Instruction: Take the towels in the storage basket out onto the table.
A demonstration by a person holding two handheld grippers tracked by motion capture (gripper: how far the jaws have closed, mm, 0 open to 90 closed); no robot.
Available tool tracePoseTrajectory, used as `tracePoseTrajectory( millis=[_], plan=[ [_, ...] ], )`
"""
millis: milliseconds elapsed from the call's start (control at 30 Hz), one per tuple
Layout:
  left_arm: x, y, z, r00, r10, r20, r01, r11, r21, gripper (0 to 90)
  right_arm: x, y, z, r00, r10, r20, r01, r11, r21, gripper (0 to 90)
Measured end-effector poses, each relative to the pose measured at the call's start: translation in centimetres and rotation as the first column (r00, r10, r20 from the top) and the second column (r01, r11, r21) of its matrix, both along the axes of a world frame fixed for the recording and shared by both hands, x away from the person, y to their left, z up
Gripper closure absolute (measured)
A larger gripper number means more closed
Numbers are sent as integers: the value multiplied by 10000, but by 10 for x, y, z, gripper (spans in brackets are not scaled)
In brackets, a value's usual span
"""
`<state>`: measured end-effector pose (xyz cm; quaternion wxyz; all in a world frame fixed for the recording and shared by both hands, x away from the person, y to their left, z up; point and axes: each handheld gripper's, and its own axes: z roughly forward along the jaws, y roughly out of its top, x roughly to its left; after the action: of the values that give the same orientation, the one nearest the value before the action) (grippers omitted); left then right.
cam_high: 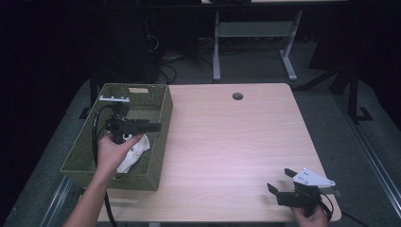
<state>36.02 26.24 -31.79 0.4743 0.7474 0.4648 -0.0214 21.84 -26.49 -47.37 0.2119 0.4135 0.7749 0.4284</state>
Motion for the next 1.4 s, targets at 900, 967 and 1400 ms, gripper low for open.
tracePoseTrajectory(
  millis=[900,967,1400],
  plan=[
    [21,47,-18,9815,1883,-335,-1741,9522,2510,206,1,4,-1,9999,75,-79,-76,9999,-81,140],
    [23,48,-22,9772,2097,-326,-1915,9376,2902,207,2,5,-1,9999,130,-36,-131,9999,-97,140],
    [39,58,-48,9481,3073,-817,-2278,8357,4998,232,1,5,-1,9996,270,-25,-270,9996,-100,140]
  ],
)
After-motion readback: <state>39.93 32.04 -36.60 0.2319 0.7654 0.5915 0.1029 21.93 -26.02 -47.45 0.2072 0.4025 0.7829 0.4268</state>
